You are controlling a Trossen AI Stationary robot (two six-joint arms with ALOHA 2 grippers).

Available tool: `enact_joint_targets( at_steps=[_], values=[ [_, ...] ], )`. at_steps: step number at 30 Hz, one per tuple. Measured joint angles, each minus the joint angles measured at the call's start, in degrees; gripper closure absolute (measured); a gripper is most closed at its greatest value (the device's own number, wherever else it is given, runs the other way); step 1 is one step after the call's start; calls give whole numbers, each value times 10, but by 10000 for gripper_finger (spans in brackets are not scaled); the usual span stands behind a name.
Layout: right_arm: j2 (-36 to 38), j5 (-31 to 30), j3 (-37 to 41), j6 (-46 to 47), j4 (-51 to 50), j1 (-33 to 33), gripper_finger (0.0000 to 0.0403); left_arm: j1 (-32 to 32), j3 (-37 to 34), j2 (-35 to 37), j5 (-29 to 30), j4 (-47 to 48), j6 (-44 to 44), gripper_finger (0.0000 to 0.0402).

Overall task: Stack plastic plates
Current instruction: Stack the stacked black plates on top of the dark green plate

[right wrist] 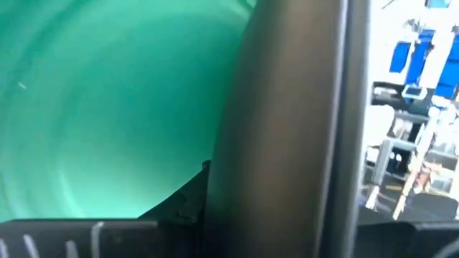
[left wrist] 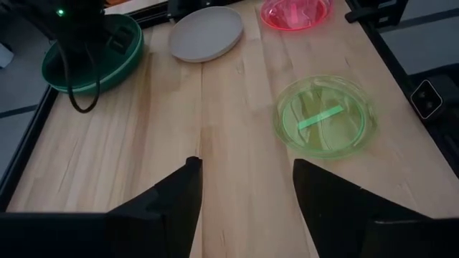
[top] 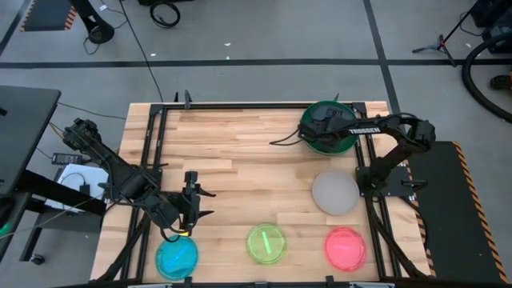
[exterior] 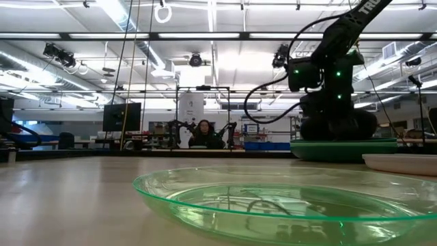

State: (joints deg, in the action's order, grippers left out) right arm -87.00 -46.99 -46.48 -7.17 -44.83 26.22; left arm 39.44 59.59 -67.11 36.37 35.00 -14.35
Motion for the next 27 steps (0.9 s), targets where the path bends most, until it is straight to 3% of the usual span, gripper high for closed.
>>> enact_joint_targets(
  at_steps=[7,15,21,27],
  values=[
    [0,16,0,-7,9,2,248,0,0,0,0,0,-3,180],
    [4,62,0,58,-57,2,168,0,0,0,0,-3,-4,180],
    [52,114,-2,66,-62,-14,108,0,0,0,0,-33,29,180],
    [123,171,-26,77,-64,-30,92,-3,0,1,0,-34,45,180]
  ],
)
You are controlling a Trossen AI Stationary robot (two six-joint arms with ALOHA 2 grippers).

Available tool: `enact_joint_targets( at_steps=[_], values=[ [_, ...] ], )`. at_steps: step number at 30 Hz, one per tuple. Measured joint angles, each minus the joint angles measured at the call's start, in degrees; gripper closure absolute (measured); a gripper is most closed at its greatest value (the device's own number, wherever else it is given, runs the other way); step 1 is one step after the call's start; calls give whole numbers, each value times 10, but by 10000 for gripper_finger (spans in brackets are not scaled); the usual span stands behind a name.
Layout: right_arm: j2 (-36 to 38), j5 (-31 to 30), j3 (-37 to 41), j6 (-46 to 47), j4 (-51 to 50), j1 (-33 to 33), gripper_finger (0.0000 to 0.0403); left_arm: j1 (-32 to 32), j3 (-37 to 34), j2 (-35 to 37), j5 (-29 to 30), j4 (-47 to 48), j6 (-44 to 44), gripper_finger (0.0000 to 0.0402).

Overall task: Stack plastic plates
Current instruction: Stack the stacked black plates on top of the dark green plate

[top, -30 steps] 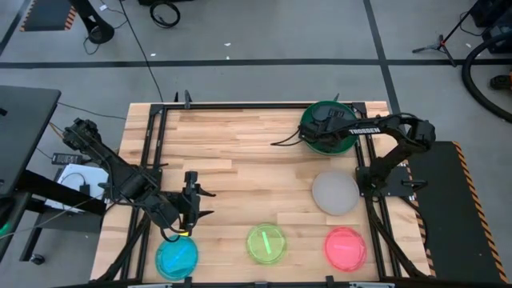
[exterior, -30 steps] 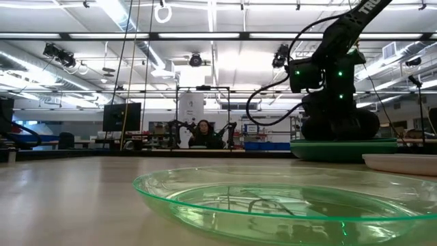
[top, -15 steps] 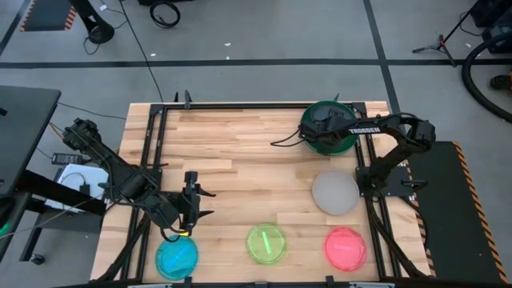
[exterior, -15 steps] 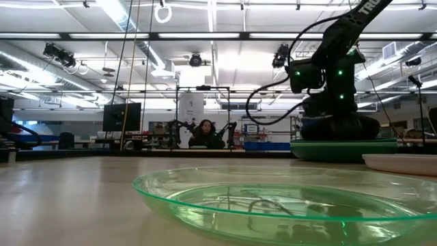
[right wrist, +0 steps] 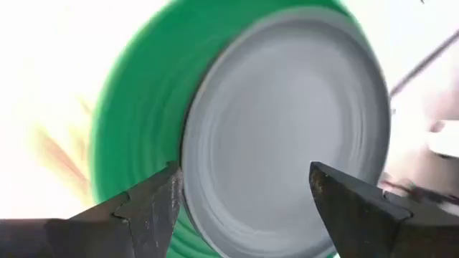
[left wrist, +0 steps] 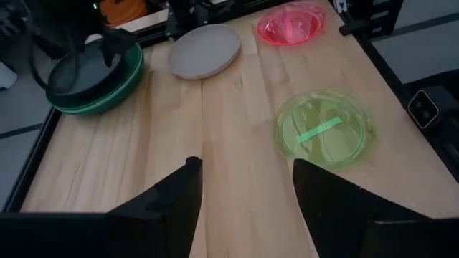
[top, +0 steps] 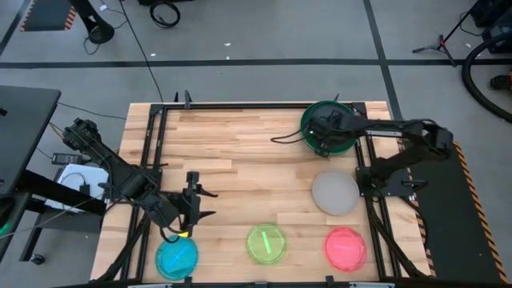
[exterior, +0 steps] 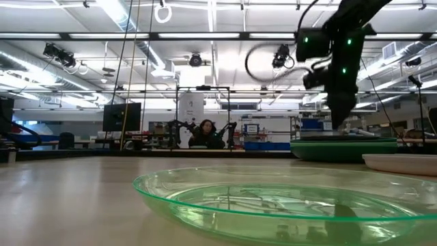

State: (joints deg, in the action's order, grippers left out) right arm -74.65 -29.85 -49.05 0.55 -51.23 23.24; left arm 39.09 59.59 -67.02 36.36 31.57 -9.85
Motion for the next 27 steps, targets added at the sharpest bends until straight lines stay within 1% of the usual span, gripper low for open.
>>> enact_joint_targets(
  at_steps=[4,6,10,14,15,18,24,27],
  values=[
    [43,13,-10,24,10,3,98,0,0,0,0,0,0,180],
    [55,10,-10,54,16,22,103,0,0,0,0,0,0,180],
    [54,17,-10,205,22,102,121,0,0,0,0,0,0,180],
    [23,32,-10,375,32,190,148,0,0,0,0,-1,-14,180],
    [14,35,-10,400,36,205,155,0,0,0,0,-3,-19,180],
    [-19,30,-10,419,72,226,178,6,0,0,0,-3,-33,180],
    [-92,-30,-10,474,163,227,217,37,0,-1,-1,-6,-34,180],
    [-129,-52,-10,510,186,227,231,53,0,-1,0,-6,-47,180]
  ],
)
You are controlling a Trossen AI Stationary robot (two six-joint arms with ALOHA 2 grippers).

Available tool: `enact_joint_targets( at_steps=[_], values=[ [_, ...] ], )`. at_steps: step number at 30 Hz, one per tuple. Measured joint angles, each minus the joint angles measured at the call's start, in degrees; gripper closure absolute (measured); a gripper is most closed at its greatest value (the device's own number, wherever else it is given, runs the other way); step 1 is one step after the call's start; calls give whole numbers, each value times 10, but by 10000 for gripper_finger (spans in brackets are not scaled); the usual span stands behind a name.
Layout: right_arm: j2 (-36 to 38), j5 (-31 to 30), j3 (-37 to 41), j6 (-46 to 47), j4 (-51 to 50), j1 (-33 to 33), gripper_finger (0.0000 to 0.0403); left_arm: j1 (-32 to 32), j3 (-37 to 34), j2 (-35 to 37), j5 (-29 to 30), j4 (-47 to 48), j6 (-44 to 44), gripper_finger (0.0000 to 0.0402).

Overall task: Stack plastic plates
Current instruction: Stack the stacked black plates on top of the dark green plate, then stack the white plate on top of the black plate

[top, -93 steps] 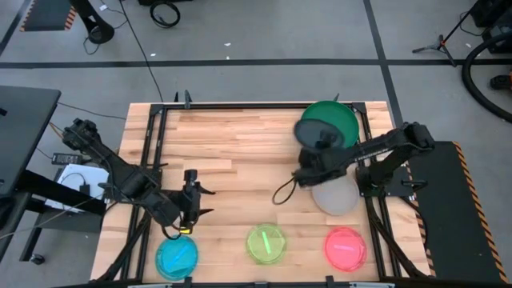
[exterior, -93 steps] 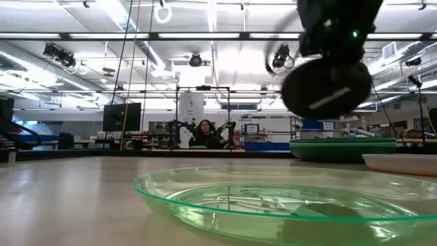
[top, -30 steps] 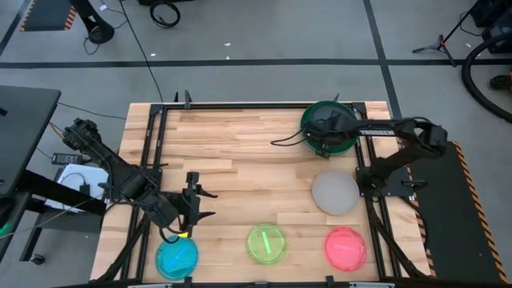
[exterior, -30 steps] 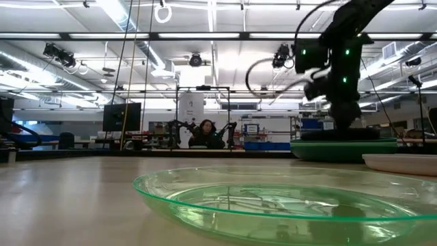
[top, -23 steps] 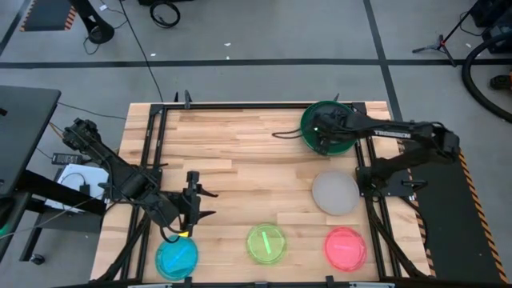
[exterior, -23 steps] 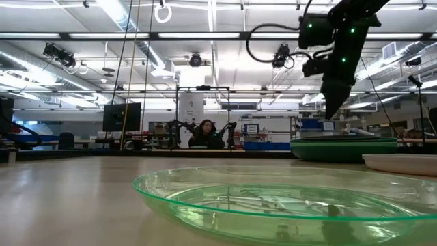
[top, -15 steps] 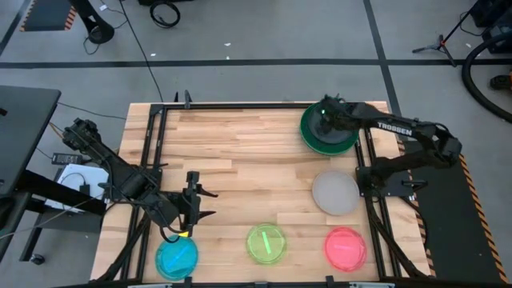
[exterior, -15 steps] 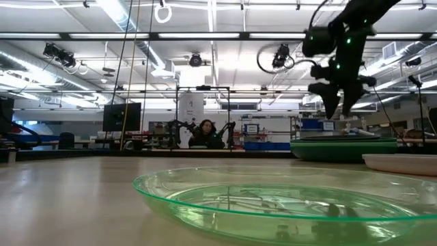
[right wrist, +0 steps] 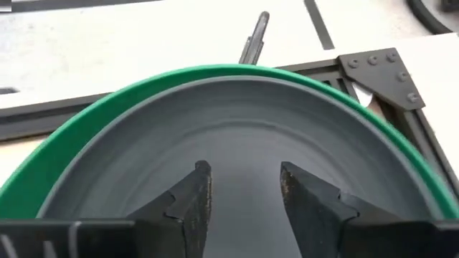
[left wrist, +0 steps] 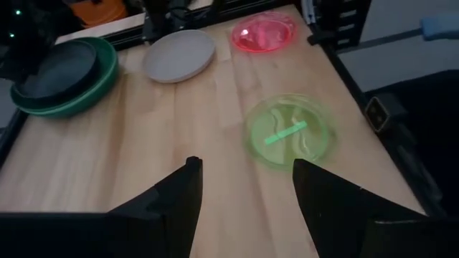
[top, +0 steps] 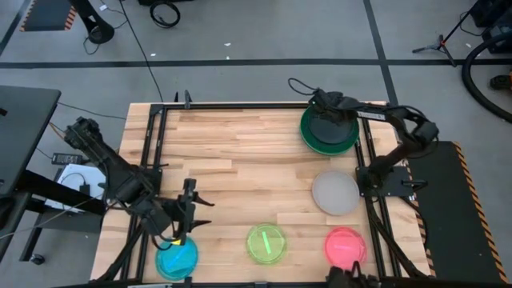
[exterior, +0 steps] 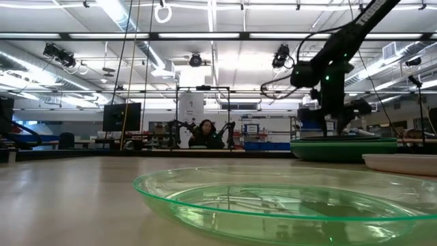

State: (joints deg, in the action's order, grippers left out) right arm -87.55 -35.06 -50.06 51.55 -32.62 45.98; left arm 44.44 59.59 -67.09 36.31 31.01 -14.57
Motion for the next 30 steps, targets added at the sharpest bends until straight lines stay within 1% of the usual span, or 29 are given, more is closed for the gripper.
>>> enact_joint_targets(
  at_steps=[8,10,12,15,18,21,24,26,28,30],
  values=[
    [-72,-73,0,13,24,0,256,46,0,0,0,1,-51,180],
    [-82,-73,0,1,38,2,260,55,0,0,1,1,-58,180],
    [-88,-53,0,-18,50,6,264,60,0,0,2,1,-58,180],
    [-85,-36,-1,-25,55,7,269,64,0,0,21,1,-58,180],
    [-63,-30,0,-37,44,4,270,62,0,0,31,1,-53,180],
    [-20,-35,1,-58,36,-7,270,59,0,0,32,1,-44,180],
    [37,-37,1,-114,30,-29,270,55,0,0,36,1,-43,180],
    [79,-24,1,-167,28,-63,270,51,0,0,42,1,-40,180],
    [118,6,1,-220,11,-113,270,48,0,0,45,0,-32,180],
    [149,25,0,-221,-32,-182,270,41,0,0,47,-10,-22,180]
  ],
)
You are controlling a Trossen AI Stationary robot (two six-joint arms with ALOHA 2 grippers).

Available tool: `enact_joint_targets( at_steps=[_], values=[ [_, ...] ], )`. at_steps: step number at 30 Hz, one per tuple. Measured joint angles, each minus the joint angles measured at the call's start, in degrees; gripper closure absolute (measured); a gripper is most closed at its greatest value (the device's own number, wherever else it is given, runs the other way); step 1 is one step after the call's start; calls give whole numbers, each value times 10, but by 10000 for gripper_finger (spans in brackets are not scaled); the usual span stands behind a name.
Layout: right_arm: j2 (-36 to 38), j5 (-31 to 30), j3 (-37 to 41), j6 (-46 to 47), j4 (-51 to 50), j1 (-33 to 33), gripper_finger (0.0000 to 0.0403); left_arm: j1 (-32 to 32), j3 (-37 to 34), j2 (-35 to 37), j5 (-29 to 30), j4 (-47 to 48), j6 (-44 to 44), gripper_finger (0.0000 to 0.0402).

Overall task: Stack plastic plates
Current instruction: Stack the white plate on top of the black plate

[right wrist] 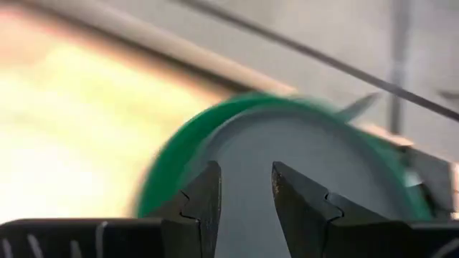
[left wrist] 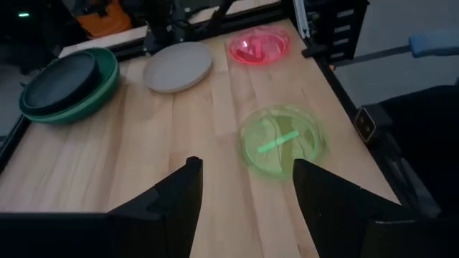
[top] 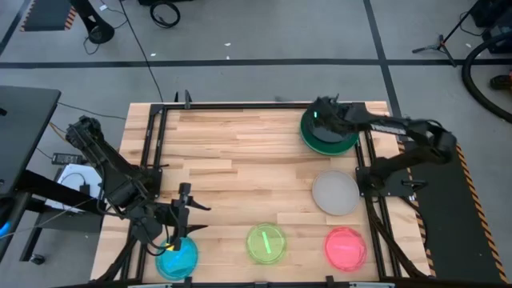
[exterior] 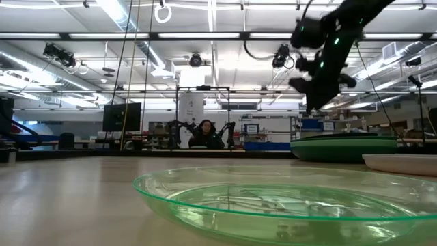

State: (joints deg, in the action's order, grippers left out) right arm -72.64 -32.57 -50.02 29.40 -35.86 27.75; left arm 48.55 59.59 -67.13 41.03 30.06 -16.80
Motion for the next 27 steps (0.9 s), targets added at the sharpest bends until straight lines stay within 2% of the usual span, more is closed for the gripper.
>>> enact_joint_targets(
  at_steps=[2,5,9,12,17,22,27],
  values=[
    [17,12,0,44,-59,-79,270,-8,0,0,1,-14,19,180],
    [14,44,0,174,-153,-205,270,-21,0,0,3,-50,60,180],
    [-39,121,0,363,-221,-350,270,-42,0,0,2,-92,112,180],
    [-89,185,-5,452,-224,-423,270,-56,0,0,2,-105,144,180],
    [-158,215,-46,503,-220,-475,270,-78,0,0,-15,-104,160,180],
    [-202,232,-81,501,-220,-474,270,-90,0,0,-59,-95,159,180],
    [-245,263,-84,501,-219,-467,270,-89,0,0,-79,-68,126,180]
  ],
)
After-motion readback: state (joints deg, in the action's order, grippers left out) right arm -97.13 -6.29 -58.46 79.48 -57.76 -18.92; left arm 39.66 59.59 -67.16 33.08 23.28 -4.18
